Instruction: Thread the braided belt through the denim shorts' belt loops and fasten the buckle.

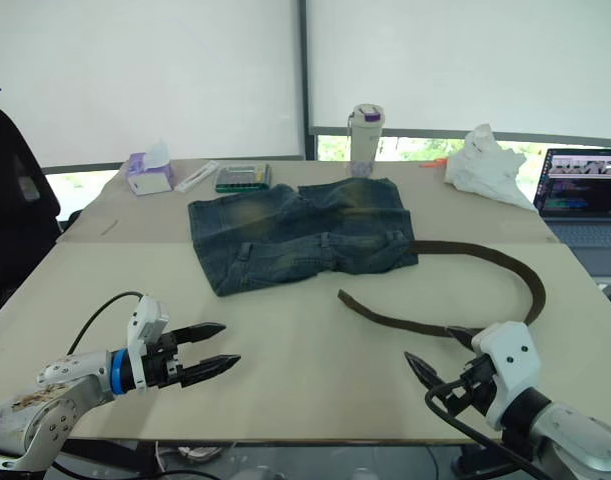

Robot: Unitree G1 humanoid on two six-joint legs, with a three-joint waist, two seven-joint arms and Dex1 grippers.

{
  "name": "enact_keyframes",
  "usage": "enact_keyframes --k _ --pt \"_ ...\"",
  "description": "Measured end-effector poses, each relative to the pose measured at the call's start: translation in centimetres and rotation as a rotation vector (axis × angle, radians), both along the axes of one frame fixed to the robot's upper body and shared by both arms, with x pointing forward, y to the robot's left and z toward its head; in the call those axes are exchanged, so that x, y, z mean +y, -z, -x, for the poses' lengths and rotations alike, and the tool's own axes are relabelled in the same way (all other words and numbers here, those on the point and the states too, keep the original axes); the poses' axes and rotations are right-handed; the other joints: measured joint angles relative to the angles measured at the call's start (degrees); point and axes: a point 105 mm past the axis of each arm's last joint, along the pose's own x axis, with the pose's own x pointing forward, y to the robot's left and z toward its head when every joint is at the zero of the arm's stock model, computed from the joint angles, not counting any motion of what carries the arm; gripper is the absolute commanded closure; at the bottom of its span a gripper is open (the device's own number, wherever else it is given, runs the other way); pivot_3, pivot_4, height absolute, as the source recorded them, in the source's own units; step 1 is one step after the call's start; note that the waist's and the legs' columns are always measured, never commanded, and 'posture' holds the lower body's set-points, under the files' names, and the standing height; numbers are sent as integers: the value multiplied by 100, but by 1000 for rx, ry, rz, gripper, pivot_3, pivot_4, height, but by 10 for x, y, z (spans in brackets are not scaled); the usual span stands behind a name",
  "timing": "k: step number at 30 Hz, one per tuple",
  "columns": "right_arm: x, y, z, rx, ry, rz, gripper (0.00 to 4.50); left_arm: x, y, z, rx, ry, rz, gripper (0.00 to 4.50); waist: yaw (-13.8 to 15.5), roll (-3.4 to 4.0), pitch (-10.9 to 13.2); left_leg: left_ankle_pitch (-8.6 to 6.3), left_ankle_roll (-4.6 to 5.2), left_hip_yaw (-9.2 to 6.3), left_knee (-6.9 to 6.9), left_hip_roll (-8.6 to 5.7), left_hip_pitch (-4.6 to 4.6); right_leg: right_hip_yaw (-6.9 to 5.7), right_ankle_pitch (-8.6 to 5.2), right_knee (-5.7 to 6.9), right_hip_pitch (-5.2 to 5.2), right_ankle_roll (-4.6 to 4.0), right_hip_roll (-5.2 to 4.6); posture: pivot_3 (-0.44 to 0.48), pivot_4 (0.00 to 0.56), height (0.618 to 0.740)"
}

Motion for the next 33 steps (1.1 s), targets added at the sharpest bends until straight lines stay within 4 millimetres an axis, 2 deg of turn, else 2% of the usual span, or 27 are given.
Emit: enact_keyframes --k 3,6,10,15,18,21,29,33 --pt "2 -2 -1 -15 7 -5 0 -1 -2 -5 -4 0 1 11 8 -1 0 0 0 -1 1 0 -1 0 0 1 0 0 0 0 150 740" --pt "14 -16 -1 -75 -24 -4 0 -1 -12 -17 -44 -8 -4 11 9 0 0 0 0 -3 2 -1 0 -4 0 1 1 0 2 0 150 740" --pt "25 -24 4 -106 -63 -12 0 -5 -11 -25 -47 1 -20 11 4 -1 1 0 0 0 1 -4 -3 -4 0 1 -2 1 3 0 150 740" --pt "44 -39 12 -151 -162 -28 0 -14 -24 -50 -110 -15 -96 11 17 -4 2 1 1 -6 8 -7 -1 -15 0 6 6 1 16 0 150 740" --pt "54 -45 18 -156 -230 -14 0 -32 -41 -68 -164 46 -170 11 23 -9 4 1 1 -6 10 -18 -3 -19 -3 4 13 6 23 0 150 740" --pt "55 -45 19 -149 -236 -19 0 -46 -50 -85 -241 98 -249 11 11 -12 2 0 2 -6 10 -25 -1 -17 -5 2 18 10 23 0 150 740" --pt "53 -39 22 -120 -205 -22 0 -106 -45 -147 -306 144 -457 11 19 -21 6 -2 9 -11 25 -39 -3 -24 -11 3 35 21 33 0 150 740" --pt "52 -37 23 -129 -185 -20 0 -125 -36 -176 -379 105 -629 11 10 -34 14 -3 11 -10 28 -44 -5 -23 -13 4 34 26 33 0 150 740"
